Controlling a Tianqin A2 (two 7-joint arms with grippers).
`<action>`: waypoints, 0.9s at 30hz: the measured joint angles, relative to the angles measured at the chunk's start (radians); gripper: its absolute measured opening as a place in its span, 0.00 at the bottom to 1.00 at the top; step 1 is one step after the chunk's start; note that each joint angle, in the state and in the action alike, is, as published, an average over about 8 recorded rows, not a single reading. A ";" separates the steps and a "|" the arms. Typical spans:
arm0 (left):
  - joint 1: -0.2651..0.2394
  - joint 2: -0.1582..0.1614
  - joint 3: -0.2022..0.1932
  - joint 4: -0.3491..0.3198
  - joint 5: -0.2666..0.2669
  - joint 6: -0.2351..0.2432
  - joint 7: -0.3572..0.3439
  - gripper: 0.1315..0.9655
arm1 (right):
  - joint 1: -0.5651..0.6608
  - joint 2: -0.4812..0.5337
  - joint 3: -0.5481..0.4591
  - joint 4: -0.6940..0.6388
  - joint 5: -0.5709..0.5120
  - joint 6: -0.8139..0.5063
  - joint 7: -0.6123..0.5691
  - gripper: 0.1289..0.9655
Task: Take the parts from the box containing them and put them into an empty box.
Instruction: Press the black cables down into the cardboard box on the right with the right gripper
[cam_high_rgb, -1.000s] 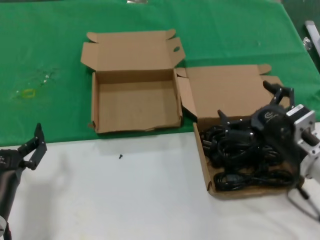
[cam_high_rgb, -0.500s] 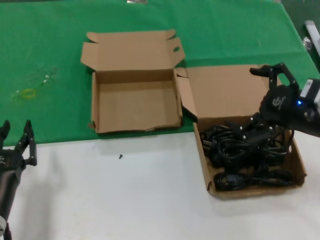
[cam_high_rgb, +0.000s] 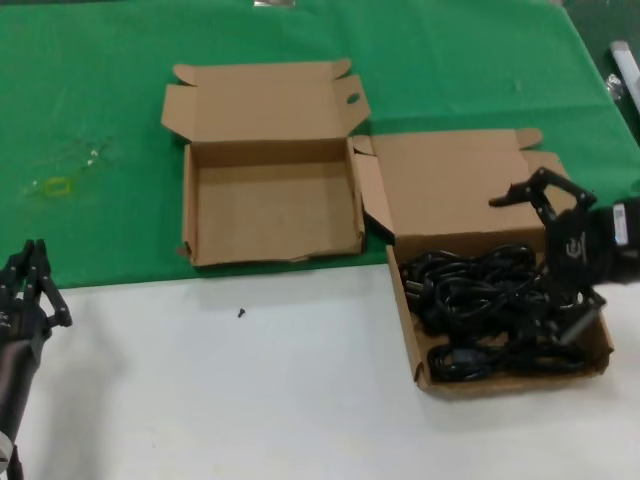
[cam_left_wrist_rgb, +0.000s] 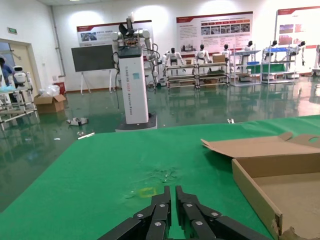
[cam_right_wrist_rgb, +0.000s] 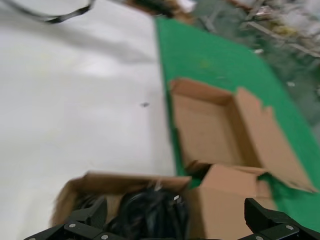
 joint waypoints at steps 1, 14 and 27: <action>0.000 0.000 0.000 0.000 0.000 0.000 0.000 0.09 | 0.011 -0.001 -0.007 -0.013 -0.006 -0.024 -0.018 1.00; 0.000 0.000 0.000 0.000 0.000 0.000 0.000 0.02 | 0.090 -0.076 -0.062 -0.219 -0.087 -0.119 -0.213 1.00; 0.000 0.000 0.000 0.000 0.000 0.000 -0.001 0.01 | 0.149 -0.167 -0.065 -0.408 -0.129 -0.087 -0.365 0.99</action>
